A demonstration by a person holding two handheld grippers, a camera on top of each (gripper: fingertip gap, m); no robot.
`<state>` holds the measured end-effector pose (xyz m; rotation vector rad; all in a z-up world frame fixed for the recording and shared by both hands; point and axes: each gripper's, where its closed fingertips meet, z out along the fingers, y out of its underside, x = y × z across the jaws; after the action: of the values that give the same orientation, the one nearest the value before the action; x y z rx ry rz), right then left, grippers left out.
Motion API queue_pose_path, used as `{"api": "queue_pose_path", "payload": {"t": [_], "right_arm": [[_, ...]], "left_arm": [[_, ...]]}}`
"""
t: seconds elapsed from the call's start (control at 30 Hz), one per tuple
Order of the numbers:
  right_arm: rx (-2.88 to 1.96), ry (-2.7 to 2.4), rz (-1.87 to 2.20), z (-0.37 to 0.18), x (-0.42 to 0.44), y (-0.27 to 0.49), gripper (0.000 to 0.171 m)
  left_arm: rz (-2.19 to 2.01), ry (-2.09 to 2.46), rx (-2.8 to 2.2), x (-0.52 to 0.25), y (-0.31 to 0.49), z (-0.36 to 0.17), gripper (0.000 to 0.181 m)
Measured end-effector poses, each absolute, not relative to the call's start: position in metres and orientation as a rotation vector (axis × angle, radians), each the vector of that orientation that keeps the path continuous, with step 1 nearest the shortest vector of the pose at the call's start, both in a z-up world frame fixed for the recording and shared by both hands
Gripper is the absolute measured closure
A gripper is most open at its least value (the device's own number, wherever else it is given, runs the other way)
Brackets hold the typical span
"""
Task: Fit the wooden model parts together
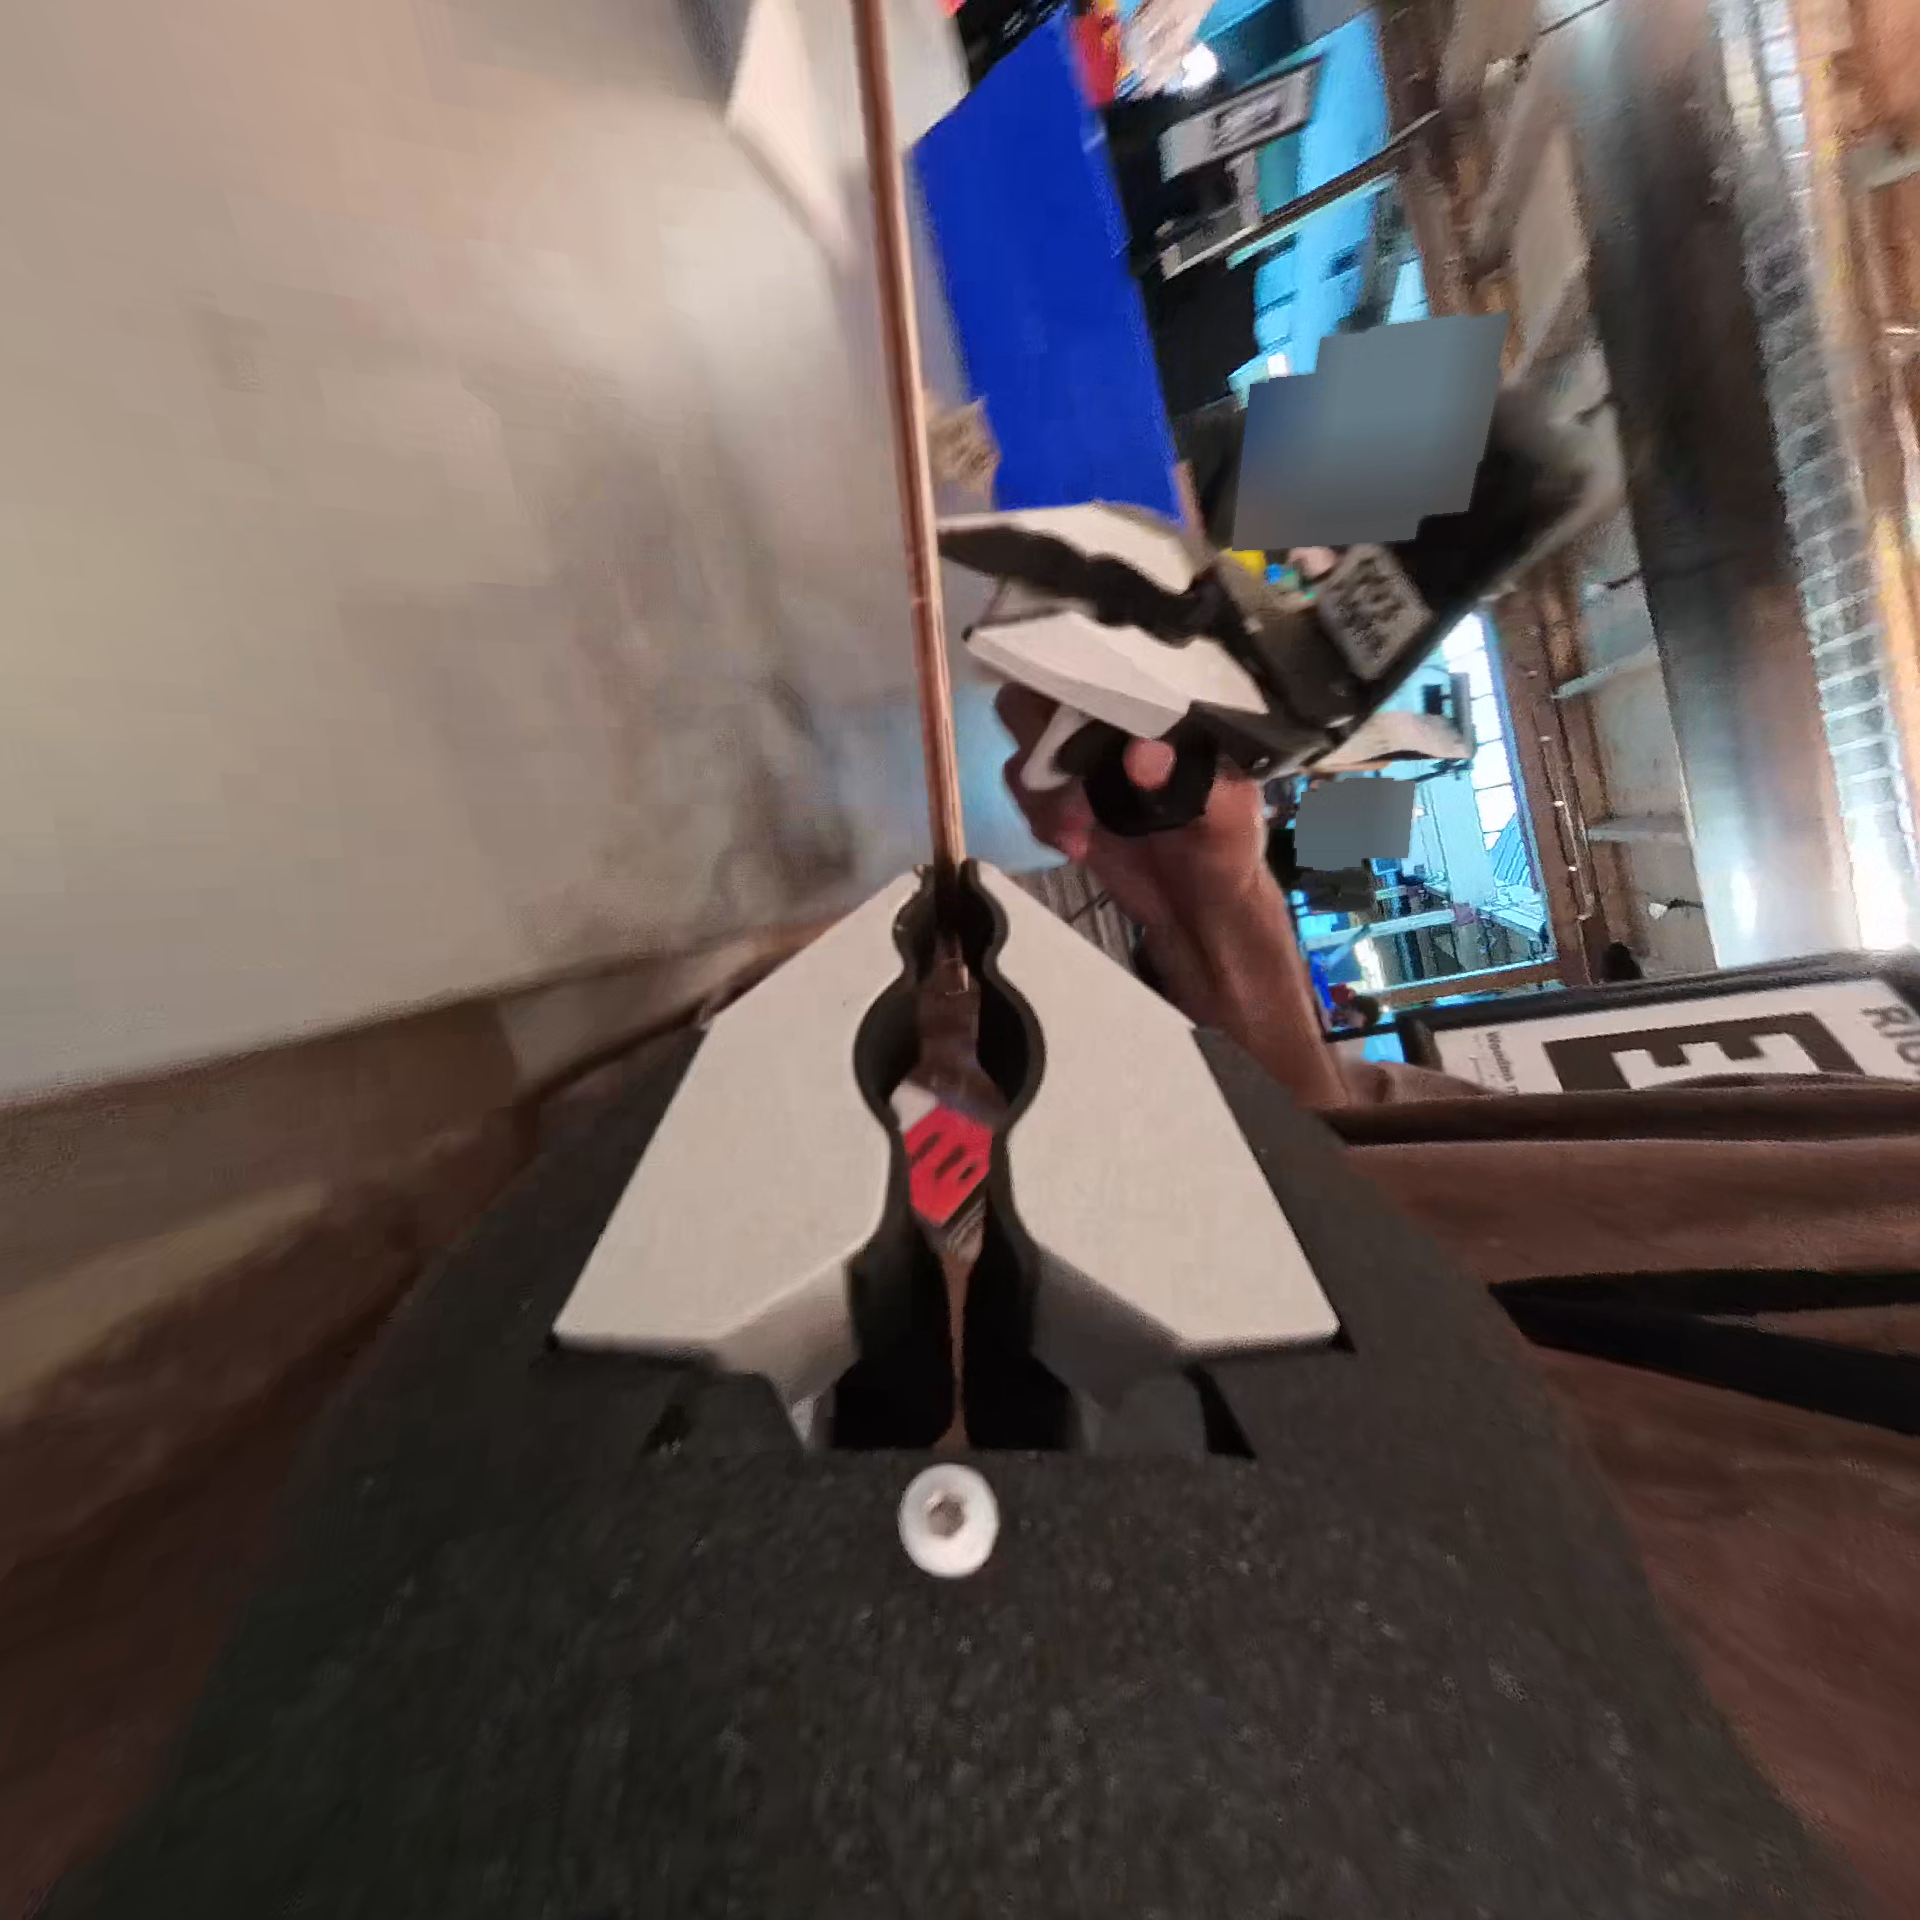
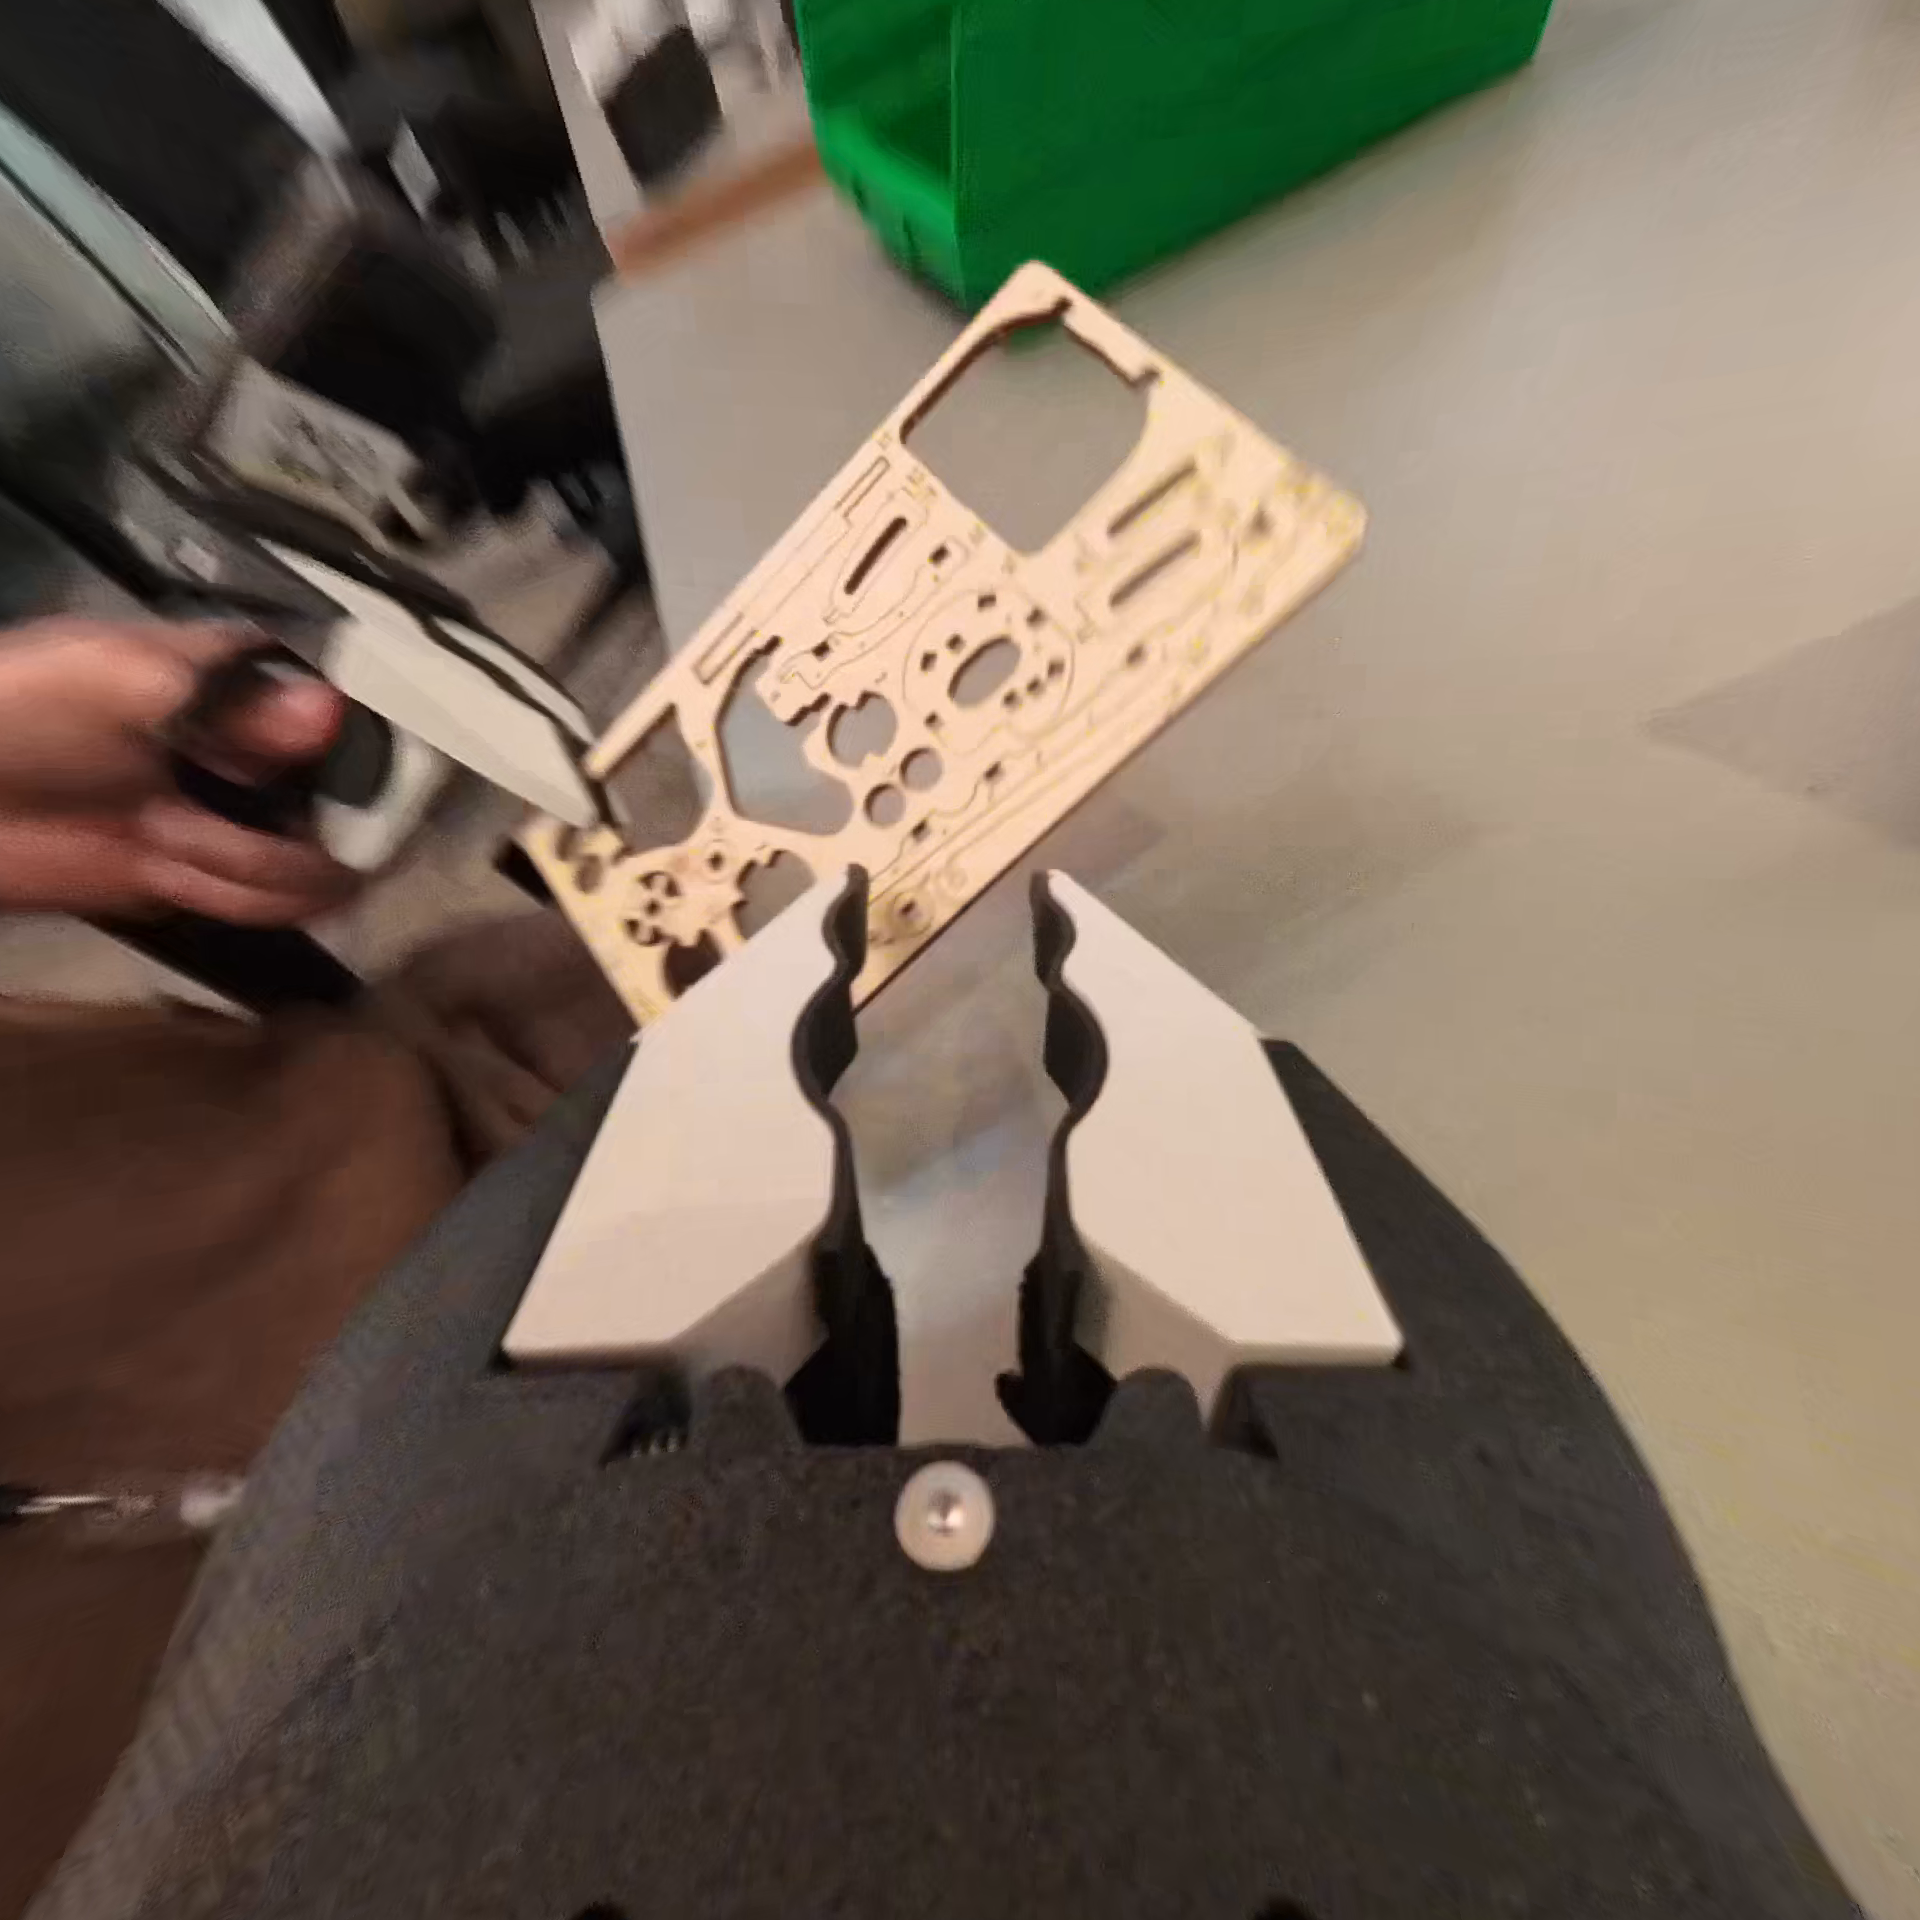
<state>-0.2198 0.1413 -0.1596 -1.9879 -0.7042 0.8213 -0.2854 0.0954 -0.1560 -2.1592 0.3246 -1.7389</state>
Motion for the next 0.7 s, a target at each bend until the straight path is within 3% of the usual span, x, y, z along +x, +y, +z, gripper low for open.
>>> {"api": "queue_pose_path", "payload": {"t": [0.1,0.17,0.37,0.7], "right_arm": [[-1.913,-0.489,1.065,-0.132,-0.210,0.155,0.118],[-1.893,-0.478,1.210,-0.120,-0.213,0.160,0.119],[-1.842,-0.385,1.287,-0.088,-0.200,0.215,0.132],[-1.836,-0.256,1.299,-0.107,-0.165,0.228,0.153]], "left_arm": [[-1.699,0.433,-2.005,-0.275,0.130,-0.123,0.180],[-1.624,0.551,-1.926,-0.266,0.157,-0.106,0.180],[-1.594,0.776,-1.744,-0.221,0.217,-0.071,0.180],[-1.680,0.809,-1.757,-0.189,0.226,-0.092,0.180]]}}
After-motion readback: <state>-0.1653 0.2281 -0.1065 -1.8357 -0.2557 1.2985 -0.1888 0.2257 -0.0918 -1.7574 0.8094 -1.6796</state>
